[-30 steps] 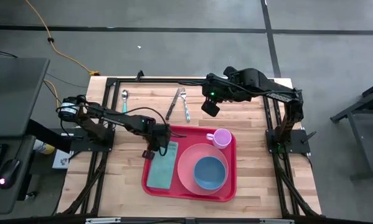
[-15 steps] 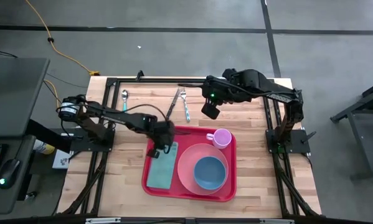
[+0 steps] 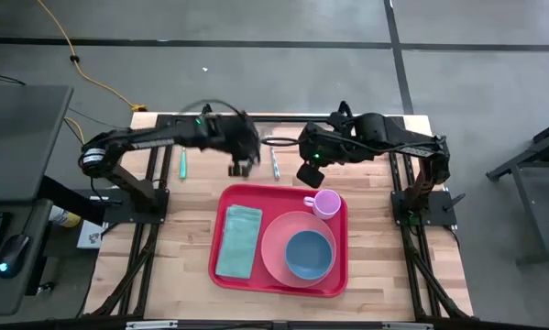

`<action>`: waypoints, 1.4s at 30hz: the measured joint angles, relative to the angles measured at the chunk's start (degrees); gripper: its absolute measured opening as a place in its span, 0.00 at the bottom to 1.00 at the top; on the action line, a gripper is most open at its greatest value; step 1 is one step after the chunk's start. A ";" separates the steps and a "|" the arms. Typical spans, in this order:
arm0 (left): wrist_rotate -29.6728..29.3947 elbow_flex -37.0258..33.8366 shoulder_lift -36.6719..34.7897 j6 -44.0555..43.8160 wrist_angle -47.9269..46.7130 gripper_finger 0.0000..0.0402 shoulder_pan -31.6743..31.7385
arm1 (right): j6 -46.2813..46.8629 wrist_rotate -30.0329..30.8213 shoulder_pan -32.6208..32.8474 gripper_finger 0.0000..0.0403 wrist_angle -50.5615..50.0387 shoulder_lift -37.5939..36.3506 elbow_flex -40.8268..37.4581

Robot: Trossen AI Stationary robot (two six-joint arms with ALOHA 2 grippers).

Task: Set up tray
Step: Put the black knife on top of the blue napkin on the red tray

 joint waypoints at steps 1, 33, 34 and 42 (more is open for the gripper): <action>0.06 0.00 -1.16 0.03 -0.44 0.31 1.89 | 0.17 0.13 0.32 0.00 -0.01 -0.30 0.00; 7.15 -25.98 -24.19 -3.54 6.78 0.31 22.14 | 23.43 4.07 -7.63 0.00 4.23 -25.78 -33.52; 8.20 -27.07 -24.08 -4.87 8.41 0.31 22.14 | 23.81 3.37 -7.63 0.00 5.60 -26.88 -36.04; 9.34 -30.16 -24.06 -15.72 13.04 0.31 22.12 | 25.68 -1.22 -7.63 0.00 18.13 -34.14 -53.51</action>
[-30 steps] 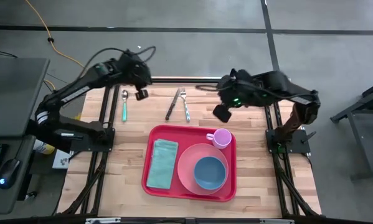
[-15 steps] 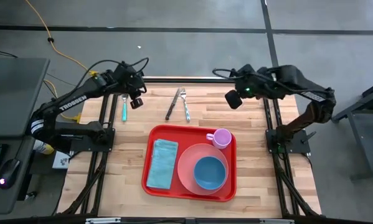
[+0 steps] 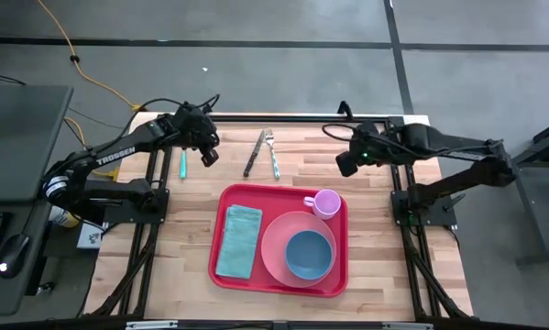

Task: Set up tray
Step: Put the black knife on top of the blue napkin on the red tray

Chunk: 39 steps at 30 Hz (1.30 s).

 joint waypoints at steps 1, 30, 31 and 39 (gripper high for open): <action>-0.17 0.00 0.00 -0.57 0.08 0.31 -0.02 | 0.03 -0.46 0.00 0.00 2.15 -0.74 -2.22; 7.44 -0.02 21.77 -32.85 19.06 0.31 -4.13 | -10.09 -7.86 -2.27 0.00 26.61 -6.19 -21.28; 7.30 -0.02 21.77 -32.82 19.81 0.31 -4.32 | -10.14 -7.84 -2.27 0.00 26.59 -6.19 -21.28; 8.27 -0.02 21.77 -26.80 20.90 0.33 -4.20 | -12.13 -8.04 -2.27 0.00 26.57 -6.17 -21.28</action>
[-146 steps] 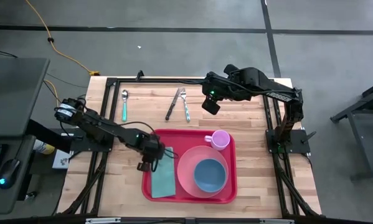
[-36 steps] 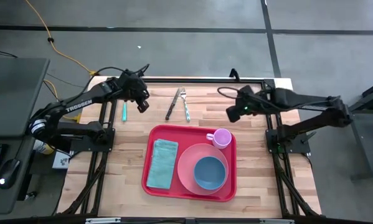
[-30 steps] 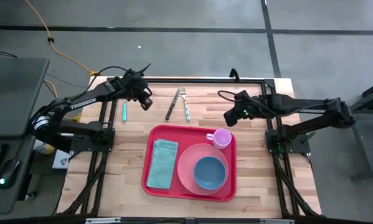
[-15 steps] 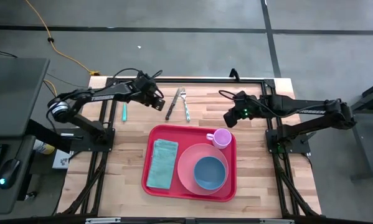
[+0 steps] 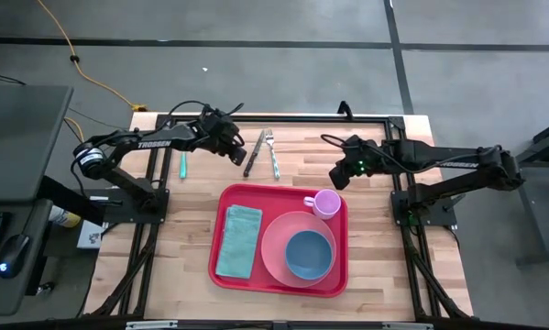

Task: Set up tray
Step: Put the black knife on top of the blue napkin on the red tray

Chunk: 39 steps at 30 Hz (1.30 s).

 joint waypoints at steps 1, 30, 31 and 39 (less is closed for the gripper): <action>0.33 0.00 0.00 0.00 0.02 0.35 -0.04 | -0.31 0.00 0.00 0.00 0.00 0.00 0.00; -4.49 23.74 15.13 4.48 -29.00 0.65 -3.76 | -6.86 -2.86 -1.25 0.00 -2.70 -3.22 0.00; -4.49 24.69 16.37 4.50 -30.31 0.65 -3.76 | -6.85 -2.70 -1.25 0.00 -2.86 -3.94 0.00; -1.49 30.06 23.29 0.54 -32.74 0.68 -4.71 | -6.89 -0.36 -1.25 0.00 -3.08 -8.96 0.00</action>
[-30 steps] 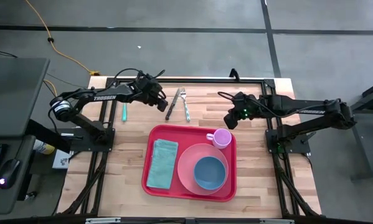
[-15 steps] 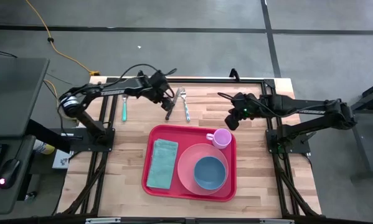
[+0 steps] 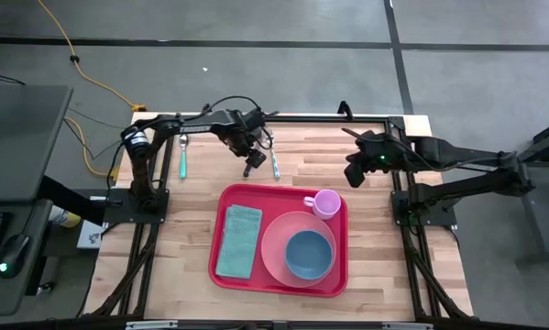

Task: Set up tray
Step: Put the black knife on top of the blue napkin on the red tray

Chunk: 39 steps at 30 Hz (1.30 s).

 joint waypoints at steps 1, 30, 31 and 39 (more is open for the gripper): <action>-0.44 0.33 0.64 -0.50 -0.48 0.68 -0.28 | -0.05 0.10 0.00 0.00 0.00 -0.40 0.00; -3.93 1.43 6.79 -5.78 -1.53 0.68 -4.36 | -5.06 -1.25 0.00 0.00 -0.24 -1.40 0.00; -4.50 1.42 7.02 -5.65 -1.66 0.68 -4.61 | -5.06 -1.49 0.00 0.00 -0.24 -1.40 0.00; -5.94 1.41 7.53 -5.56 -2.05 0.60 -5.03 | -5.07 -1.63 0.00 0.00 -0.24 -1.40 0.00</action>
